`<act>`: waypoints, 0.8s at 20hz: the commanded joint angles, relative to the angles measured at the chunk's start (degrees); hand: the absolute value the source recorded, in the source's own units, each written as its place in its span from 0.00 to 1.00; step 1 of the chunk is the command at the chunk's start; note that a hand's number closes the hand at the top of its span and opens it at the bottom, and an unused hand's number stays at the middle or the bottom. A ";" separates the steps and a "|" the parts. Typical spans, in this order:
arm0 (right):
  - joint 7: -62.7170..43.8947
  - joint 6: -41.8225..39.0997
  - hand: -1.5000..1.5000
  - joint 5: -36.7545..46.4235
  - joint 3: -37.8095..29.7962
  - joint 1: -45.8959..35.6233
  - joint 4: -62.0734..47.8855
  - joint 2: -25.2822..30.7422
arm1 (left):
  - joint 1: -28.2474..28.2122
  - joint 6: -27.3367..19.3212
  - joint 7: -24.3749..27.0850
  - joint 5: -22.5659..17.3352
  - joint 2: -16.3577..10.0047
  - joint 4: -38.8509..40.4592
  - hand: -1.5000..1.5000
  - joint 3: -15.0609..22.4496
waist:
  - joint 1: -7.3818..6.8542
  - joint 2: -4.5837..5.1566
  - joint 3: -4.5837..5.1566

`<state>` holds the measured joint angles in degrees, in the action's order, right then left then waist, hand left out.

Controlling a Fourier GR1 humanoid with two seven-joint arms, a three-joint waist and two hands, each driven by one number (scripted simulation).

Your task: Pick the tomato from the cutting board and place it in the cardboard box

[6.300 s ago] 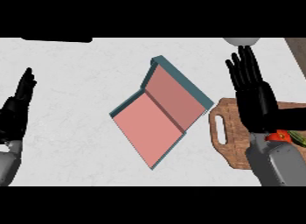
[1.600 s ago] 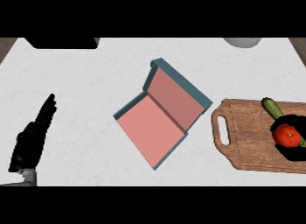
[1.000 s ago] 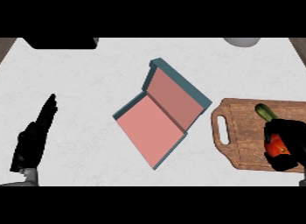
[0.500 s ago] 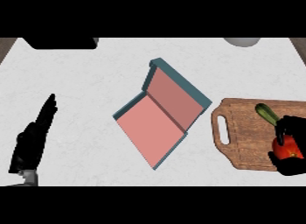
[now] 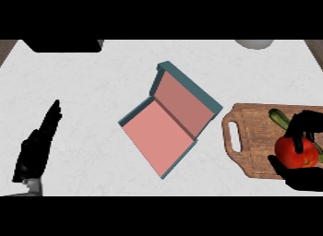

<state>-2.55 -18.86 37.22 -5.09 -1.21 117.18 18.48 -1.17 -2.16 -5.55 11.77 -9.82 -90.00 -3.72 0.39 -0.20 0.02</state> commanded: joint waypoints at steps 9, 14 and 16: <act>-24.54 -5.90 1.00 -3.41 10.31 -22.49 4.69 -9.57 | 0.80 1.97 1.02 -0.23 -1.09 0.60 0.50 -0.95 | -1.03 0.20 0.03; -32.07 -6.21 1.00 -0.43 13.88 -33.15 -2.60 -13.56 | 2.39 1.02 0.96 0.10 0.42 2.58 0.50 -0.91 | -0.93 0.21 0.03; -31.14 -2.65 1.00 4.22 18.08 -32.64 -5.22 -16.29 | 0.97 -0.61 0.59 2.30 1.41 0.90 0.50 0.48 | -0.90 0.20 0.01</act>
<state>-30.96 -24.66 36.09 7.54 -30.05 116.57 6.23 0.07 -1.48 -4.65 12.46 -9.53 -88.72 -4.21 -0.51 -0.03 0.06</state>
